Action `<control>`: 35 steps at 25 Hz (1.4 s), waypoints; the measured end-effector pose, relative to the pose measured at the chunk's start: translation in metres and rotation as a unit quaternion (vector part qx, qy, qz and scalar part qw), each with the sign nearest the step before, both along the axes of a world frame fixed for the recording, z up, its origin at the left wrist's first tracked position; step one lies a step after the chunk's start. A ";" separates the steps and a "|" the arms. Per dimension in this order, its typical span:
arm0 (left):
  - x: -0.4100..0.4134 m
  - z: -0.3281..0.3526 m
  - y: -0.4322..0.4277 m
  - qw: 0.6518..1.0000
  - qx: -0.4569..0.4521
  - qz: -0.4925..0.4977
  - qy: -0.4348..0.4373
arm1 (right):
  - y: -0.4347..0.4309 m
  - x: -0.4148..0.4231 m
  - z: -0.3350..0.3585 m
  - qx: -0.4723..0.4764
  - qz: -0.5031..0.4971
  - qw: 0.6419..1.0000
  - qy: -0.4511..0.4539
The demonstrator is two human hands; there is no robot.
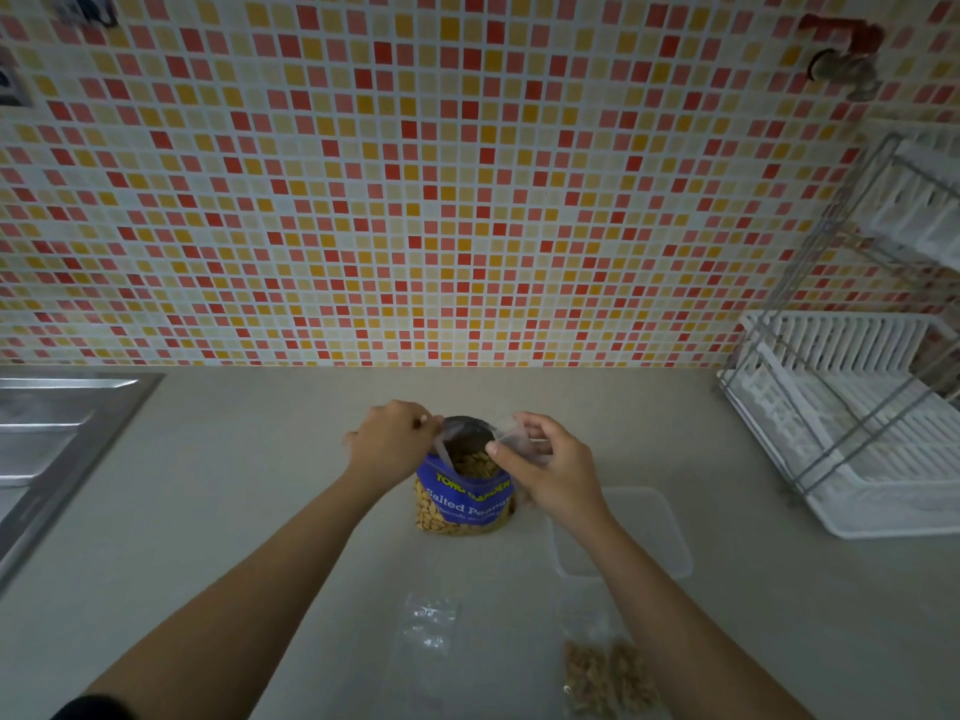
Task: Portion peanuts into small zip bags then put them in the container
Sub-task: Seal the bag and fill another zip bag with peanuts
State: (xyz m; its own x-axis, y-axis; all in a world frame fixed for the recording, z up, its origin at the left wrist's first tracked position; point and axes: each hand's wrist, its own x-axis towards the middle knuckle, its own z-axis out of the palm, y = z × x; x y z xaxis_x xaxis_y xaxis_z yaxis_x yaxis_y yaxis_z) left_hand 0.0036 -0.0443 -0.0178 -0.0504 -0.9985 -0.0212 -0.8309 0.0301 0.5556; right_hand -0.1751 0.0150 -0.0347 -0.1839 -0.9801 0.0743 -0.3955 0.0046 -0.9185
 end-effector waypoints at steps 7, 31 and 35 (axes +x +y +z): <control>-0.005 0.008 0.001 0.929 0.123 0.123 0.327 | -0.002 -0.007 -0.003 0.013 -0.020 0.998 -0.060; 0.015 0.081 0.009 0.962 -0.141 0.034 0.232 | -0.003 0.025 0.010 -0.081 -0.027 0.995 0.044; 0.019 0.091 0.026 0.917 -0.384 -0.090 0.055 | -0.006 0.030 0.013 -0.081 -0.037 0.996 -0.016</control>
